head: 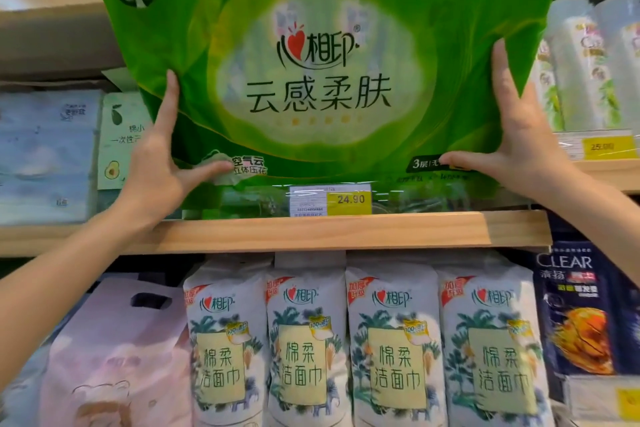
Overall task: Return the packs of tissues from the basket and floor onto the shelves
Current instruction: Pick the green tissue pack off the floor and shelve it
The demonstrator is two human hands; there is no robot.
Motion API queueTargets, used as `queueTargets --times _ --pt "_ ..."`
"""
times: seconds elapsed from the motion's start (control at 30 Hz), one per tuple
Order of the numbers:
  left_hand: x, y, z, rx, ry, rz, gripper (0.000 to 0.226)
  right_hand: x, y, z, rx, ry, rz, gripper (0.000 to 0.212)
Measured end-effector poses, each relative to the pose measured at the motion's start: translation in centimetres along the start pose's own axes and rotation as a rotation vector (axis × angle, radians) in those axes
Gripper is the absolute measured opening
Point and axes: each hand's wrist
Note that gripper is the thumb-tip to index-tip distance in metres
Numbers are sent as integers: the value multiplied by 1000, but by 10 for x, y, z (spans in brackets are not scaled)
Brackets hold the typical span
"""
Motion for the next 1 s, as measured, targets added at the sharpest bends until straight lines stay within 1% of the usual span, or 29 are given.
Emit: queueTargets --times 0.1,0.2,0.23,0.33,0.37,0.57,0.8,1.0 --pt "-7 -2 -1 16 40 -22 114 -5 2 -4 -23 -33 -44 122" --pt "-7 1 -3 -11 34 -60 114 -12 2 -8 -18 -56 -69 121" --pt "-7 1 -3 -13 30 -71 115 -13 2 -8 -8 -64 -68 118" --pt "-7 2 -4 -4 22 -89 114 -14 1 -9 93 -87 -37 94" --pt "-8 2 -4 2 26 -89 114 -14 -1 -9 117 -85 -22 90" --pt "-11 5 2 8 59 -99 112 -18 -12 -12 97 -112 58 96" --pt "-10 9 1 48 58 -174 111 -19 -13 -14 65 -141 73 96" --pt "-10 8 -4 40 70 -178 108 -24 -10 -27 66 -206 47 96"
Point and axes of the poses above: each hand's wrist, its own x-axis towards the middle knuckle, its own y-axis out of the back of the hand, z = x × y, and after that the axes turned 7 degrees about x, right-handed
